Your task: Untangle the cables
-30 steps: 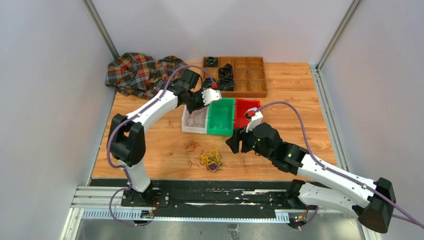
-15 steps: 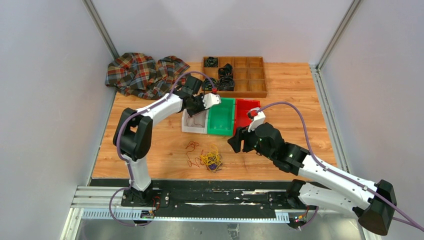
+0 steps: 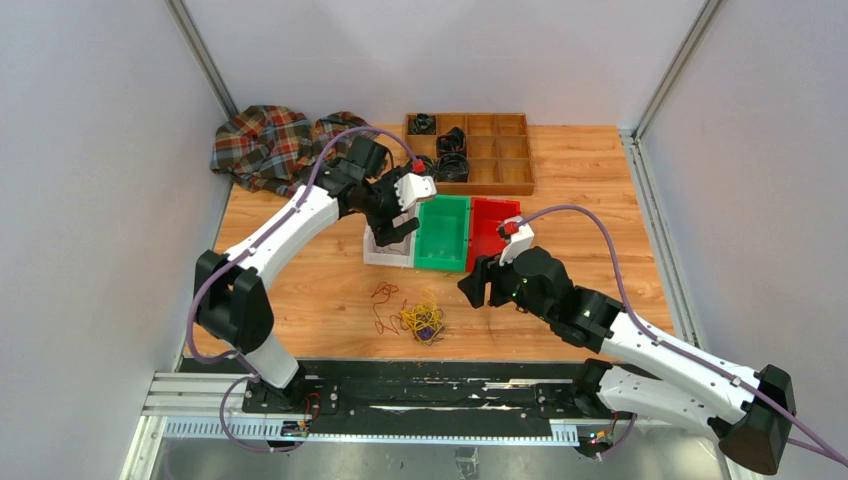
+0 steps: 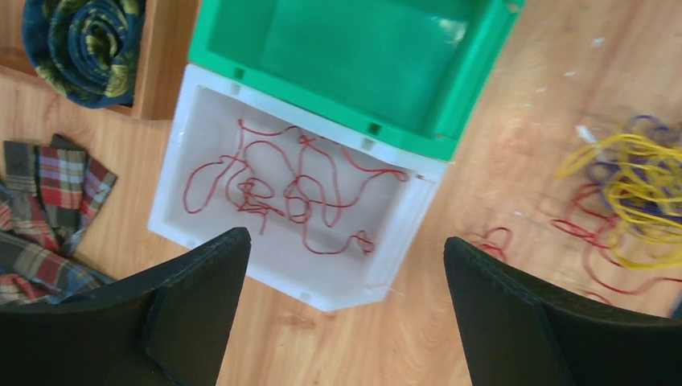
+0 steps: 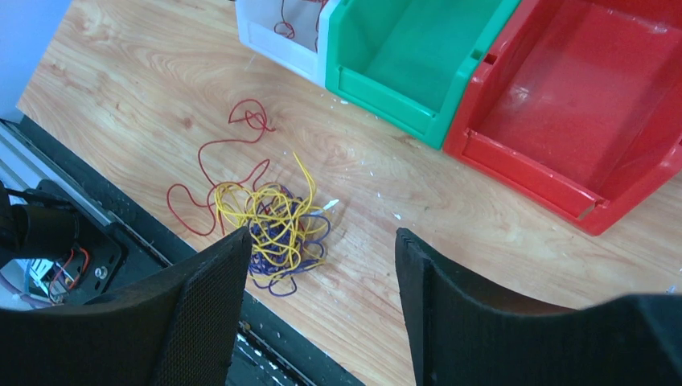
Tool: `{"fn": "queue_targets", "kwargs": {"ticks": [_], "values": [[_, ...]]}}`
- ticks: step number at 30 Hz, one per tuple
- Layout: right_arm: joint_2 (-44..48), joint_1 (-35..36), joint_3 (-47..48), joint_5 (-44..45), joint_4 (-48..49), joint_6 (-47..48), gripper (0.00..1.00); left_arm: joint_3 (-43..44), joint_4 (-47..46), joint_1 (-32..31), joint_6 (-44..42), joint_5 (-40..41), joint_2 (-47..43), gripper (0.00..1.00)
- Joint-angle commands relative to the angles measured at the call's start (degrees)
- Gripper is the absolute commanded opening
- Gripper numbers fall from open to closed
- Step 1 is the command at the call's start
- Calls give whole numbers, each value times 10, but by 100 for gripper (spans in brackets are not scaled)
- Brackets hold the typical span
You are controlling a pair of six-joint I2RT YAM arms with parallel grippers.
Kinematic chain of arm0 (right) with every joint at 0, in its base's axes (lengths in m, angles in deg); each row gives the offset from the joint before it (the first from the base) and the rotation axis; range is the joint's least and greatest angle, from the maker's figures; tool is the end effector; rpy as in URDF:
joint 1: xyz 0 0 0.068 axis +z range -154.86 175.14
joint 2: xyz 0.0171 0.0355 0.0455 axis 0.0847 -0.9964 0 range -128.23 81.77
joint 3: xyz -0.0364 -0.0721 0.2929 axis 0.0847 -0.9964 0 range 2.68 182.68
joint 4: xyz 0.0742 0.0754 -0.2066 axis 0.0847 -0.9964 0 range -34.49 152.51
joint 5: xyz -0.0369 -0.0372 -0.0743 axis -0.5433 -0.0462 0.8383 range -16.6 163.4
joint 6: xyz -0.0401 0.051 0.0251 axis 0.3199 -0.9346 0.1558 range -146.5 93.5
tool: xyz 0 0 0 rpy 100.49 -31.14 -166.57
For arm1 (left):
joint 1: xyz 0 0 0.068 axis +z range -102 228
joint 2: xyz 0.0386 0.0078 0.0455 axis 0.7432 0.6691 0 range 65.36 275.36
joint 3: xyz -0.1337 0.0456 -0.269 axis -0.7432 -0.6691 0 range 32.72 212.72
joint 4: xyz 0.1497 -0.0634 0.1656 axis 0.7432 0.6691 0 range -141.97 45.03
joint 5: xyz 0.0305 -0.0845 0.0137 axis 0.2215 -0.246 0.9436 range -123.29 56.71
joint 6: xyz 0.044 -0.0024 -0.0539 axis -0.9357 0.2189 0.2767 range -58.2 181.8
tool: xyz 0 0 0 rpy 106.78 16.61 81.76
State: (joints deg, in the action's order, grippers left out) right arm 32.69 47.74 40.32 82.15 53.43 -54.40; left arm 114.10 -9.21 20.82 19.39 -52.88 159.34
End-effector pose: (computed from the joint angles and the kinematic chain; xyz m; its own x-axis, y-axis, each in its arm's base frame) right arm 0.1094 0.1290 0.3081 -0.5151 0.0878 -0.8526 -0.5177 0.7610 0.3911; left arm 0.2886 -0.1695 0.3160 -0.1359 0.7840 -0.6057 0.9365 0.3011 0.1797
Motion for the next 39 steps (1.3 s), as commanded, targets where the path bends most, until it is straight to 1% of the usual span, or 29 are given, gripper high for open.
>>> {"fn": "queue_targets", "kwargs": {"ticks": [1, 3, 4, 6, 8, 10, 13, 17, 22, 25, 30, 32, 34, 35, 37, 38, 39], "values": [[8, -8, 23, -19, -55, -5, 67, 1, 68, -1, 42, -97, -46, 95], [9, -8, 31, -42, -84, -3, 69, -30, 72, -4, 64, -135, -71, 95], [8, -8, 35, -49, -103, -3, 71, -50, 72, -6, 67, -147, -85, 95], [7, -8, 38, -66, -131, -1, 72, -88, 72, -7, 60, -163, -107, 92], [7, -7, 33, -83, -136, -4, 72, -129, 71, -7, 34, -157, -117, 88], [5, -7, 21, -80, -121, -10, 70, -150, 70, -7, 21, -141, -106, 84], [-2, -7, 12, -73, -82, -21, 68, -161, 50, -7, 47, -117, -79, 79], [1, -7, 5, -58, -63, -28, 66, -169, 16, -10, 73, -106, -62, 78], [12, -7, -11, -49, -50, -28, 65, -177, 2, -21, 63, -85, -21, 76], [16, -7, -15, -49, -43, -27, 65, -176, -9, -23, 60, -61, 10, 73], [18, -7, -22, -48, -24, -30, 65, -172, -9, -25, 59, -46, 37, 64], [18, -7, -24, -49, -18, -29, 65, -175, -9, -26, 56, -42, 38, 59], [16, -7, -25, -50, -11, -28, 64, -180, -8, -27, 55, -43, 34, 48], [14, -6, -26, -51, -6, -26, 64, -179, -8, -27, 57, -44, 31, 39], [7, -7, -25, -55, 4, -24, 63, -169, 8, -27, 65, -50, 17, 15], [3, -7, -23, -58, 9, -21, 63, -158, 22, -27, 68, -54, 7, 5], [-2, -7, -21, -60, 14, -18, 62, -144, 41, -26, 72, -59, -7, 1]]}}
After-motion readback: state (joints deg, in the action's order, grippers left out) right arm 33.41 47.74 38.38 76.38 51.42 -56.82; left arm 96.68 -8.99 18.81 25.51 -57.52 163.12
